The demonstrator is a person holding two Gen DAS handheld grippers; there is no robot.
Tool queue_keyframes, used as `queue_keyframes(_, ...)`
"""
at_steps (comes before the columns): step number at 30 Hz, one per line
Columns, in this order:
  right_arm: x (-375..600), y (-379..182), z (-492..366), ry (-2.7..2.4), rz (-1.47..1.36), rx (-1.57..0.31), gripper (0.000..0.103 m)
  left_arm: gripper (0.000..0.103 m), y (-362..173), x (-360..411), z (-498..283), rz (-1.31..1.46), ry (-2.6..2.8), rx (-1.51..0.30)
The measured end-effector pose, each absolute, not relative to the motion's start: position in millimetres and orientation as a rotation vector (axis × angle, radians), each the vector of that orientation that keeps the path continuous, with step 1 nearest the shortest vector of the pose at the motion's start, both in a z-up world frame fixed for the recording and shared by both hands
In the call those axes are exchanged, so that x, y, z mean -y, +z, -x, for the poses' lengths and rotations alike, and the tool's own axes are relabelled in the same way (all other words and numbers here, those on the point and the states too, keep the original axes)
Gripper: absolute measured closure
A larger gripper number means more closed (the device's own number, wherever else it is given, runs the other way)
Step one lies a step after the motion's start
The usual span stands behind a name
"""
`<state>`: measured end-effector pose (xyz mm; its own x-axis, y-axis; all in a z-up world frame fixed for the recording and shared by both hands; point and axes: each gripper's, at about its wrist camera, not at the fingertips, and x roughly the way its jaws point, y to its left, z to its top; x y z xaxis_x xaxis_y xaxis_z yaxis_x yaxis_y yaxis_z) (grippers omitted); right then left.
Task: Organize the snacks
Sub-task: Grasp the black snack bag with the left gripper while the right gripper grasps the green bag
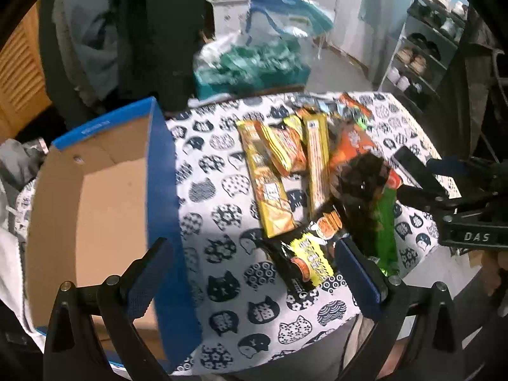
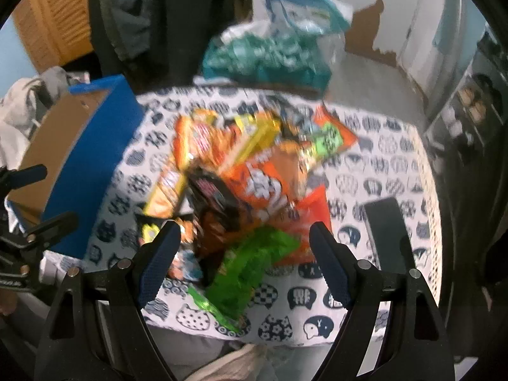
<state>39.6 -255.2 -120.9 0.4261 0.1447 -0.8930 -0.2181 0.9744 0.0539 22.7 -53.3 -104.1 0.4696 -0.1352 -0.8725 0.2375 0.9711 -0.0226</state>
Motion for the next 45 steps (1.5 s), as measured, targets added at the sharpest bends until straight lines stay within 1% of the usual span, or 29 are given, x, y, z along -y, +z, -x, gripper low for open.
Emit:
queue_keyframes(10,259,-171,-45,0.216,0.015,-1.253,0.021,0.001,-141,82,-25,-0.239,-0.255,-1.097)
queue_keyframes(15,260,-189,-49,0.193,0.03,-1.283,0.022,0.001,-151,90,-25,-0.282,-0.294,-1.106)
queue_keyframes(21,263,-206,-55,0.207,-0.02,-1.322,0.022,0.001,-161,102,-24,-0.32,-0.324,-1.118)
queue_keyframes(23,264,-210,-56,0.209,-0.034,-1.332,0.025,0.001,-164,108,-24,-0.334,-0.34,-1.121)
queue_keyframes(24,264,-212,-57,0.217,-0.041,-1.34,0.03,0.001,-165,110,-24,-0.346,-0.346,-1.122)
queue_keyframes(25,264,-214,-57,0.225,-0.047,-1.35,0.04,0.001,-167,112,-24,-0.357,-0.348,-1.125)
queue_keyframes(26,263,-216,-57,0.231,-0.047,-1.361,0.045,0.001,-170,114,-25,-0.371,-0.352,-1.129)
queue_keyframes(27,262,-218,-56,0.235,-0.046,-1.367,0.053,0.001,-172,115,-25,-0.375,-0.354,-1.131)
queue_keyframes(31,264,-217,-56,0.251,-0.041,-1.358,0.062,0.001,-183,120,-30,-0.379,-0.375,-1.143)
queue_keyframes(34,271,-213,-54,0.248,-0.045,-1.354,0.066,0.001,-188,127,-31,-0.405,-0.403,-1.14)
queue_keyframes(45,305,-210,-64,0.211,-0.045,-1.34,0.065,0.001,-209,155,-29,-0.539,-0.476,-1.147)
